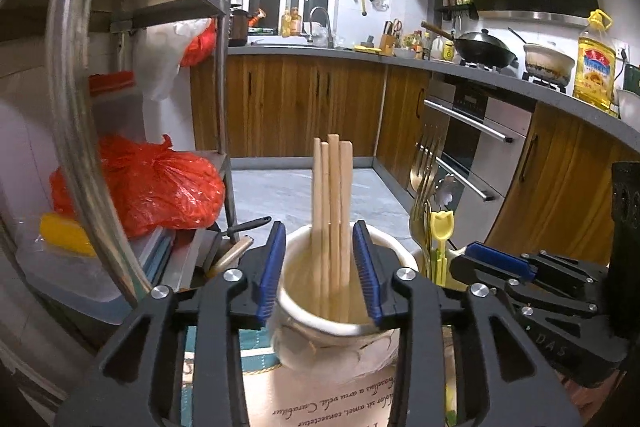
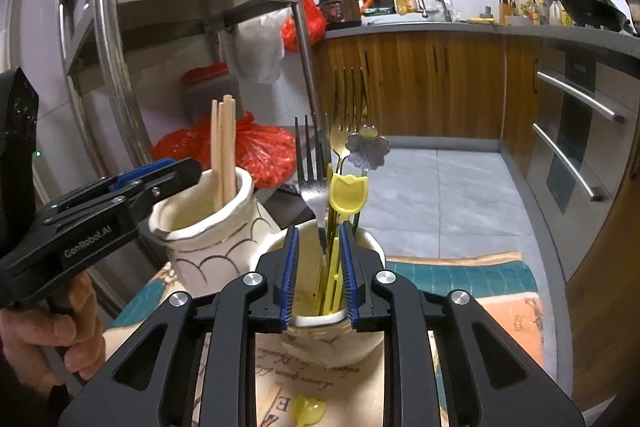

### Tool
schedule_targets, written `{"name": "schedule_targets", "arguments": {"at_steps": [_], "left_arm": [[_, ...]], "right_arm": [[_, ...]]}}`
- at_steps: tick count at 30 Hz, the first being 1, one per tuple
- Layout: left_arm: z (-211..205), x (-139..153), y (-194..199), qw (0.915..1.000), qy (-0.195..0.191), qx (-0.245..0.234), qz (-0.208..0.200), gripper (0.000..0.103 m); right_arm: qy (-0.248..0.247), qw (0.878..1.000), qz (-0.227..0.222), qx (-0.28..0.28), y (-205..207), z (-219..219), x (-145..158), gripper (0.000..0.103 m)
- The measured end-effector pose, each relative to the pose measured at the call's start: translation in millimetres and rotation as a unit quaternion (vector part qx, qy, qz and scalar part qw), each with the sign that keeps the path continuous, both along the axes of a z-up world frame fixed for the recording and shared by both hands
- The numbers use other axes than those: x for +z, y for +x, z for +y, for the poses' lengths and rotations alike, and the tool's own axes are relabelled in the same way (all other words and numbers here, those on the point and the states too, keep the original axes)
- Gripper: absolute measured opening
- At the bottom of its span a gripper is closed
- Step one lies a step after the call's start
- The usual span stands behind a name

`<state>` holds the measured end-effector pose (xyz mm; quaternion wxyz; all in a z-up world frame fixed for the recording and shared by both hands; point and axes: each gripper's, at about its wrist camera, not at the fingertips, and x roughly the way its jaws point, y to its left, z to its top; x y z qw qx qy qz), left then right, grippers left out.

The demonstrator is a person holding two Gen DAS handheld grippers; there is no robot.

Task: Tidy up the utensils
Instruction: 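Move both open tools back over the last chopstick and green spoon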

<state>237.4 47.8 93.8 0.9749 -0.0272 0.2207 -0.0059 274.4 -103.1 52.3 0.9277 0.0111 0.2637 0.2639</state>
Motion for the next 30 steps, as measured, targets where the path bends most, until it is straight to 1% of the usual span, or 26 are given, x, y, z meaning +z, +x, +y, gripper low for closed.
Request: {"name": "schedule_targets", "arguments": {"at_steps": [5,10,12,15,18,22,25,30], "left_arm": [[3.3,7.4,-22.2,0.9998,0.0,0.019,0.001,0.043],[9.5,7.7,-43.6,0.9995,-0.01,0.024,0.014,0.044],[12.1,7.0,-50.5,0.9992,-0.011,0.035,0.014,0.044],[12.4,0.4,-60.7,0.999,-0.012,0.034,0.027,0.044],[8.9,-13.5,-65.3,0.9981,-0.018,0.021,0.054,0.044],[-5.1,-36.3,-68.5,0.9957,-0.023,-0.012,0.089,0.044],[-20.8,-54.7,-70.7,0.9925,-0.014,-0.036,0.116,0.044],[-43.2,-72.9,-73.5,0.9875,-0.004,-0.064,0.144,0.044]], "right_arm": [[-0.006,1.0,-0.006,0.003,-9.9,-6.0,6.9,0.025],[-0.016,1.0,-0.007,0.005,-21.2,-11.9,12.0,0.025],[-0.021,1.0,-0.003,0.004,-25.0,-15.3,11.3,0.025],[-0.025,1.0,0.007,0.004,-28.4,-20.3,8.3,0.027],[-0.03,0.999,0.02,0.006,-32.4,-24.9,3.3,0.027],[-0.032,0.998,0.044,0.009,-36.1,-31.1,-4.4,0.027],[-0.034,0.998,0.061,0.01,-38.3,-36.4,-11.5,0.028],[-0.041,0.996,0.078,0.013,-42.7,-42.3,-20.9,0.029]]}}
